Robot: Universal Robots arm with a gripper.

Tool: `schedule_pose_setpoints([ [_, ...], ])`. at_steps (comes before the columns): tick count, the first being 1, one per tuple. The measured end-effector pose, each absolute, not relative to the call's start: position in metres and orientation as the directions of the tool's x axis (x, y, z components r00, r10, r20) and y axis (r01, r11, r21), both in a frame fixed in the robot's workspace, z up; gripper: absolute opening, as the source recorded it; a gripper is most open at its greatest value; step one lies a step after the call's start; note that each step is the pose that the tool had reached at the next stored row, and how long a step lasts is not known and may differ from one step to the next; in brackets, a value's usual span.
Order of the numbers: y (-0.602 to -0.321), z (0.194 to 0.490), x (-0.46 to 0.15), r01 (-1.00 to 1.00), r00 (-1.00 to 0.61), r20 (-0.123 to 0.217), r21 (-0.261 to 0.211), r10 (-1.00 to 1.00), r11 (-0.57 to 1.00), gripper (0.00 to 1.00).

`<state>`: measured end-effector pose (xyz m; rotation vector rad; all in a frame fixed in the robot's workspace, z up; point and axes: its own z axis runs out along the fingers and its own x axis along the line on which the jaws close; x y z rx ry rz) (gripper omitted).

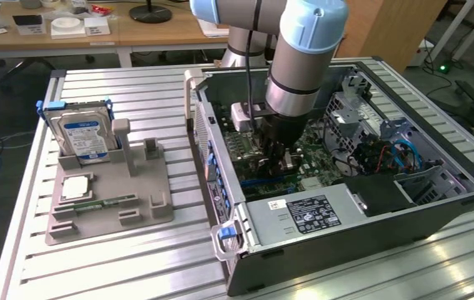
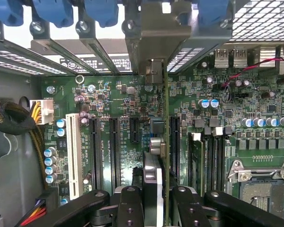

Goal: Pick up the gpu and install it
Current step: 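Insert the gpu into the slot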

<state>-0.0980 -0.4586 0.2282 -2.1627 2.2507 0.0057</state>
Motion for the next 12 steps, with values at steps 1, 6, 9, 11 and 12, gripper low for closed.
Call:
schedule_pose_setpoints([
  [1, -0.4586, 0.2281, -0.098, -0.999, -0.04, -0.017, -0.011, -0.999, 0.04, 0.28],
  [6, -0.4588, 0.2254, -0.098, -0.999, -0.04, -0.017, -0.011, -0.999, 0.04, 0.28],
  [9, -0.4588, 0.225, -0.098, -0.999, -0.04, -0.017, -0.011, -0.999, 0.04, 0.28],
  [11, -0.4588, 0.2248, -0.098, -0.999, -0.04, -0.017, -0.011, -0.999, 0.04, 0.28],
  [12, -0.4588, 0.2247, -0.098, -0.999, -0.04, -0.017, -0.011, -0.999, 0.04, 0.28],
])
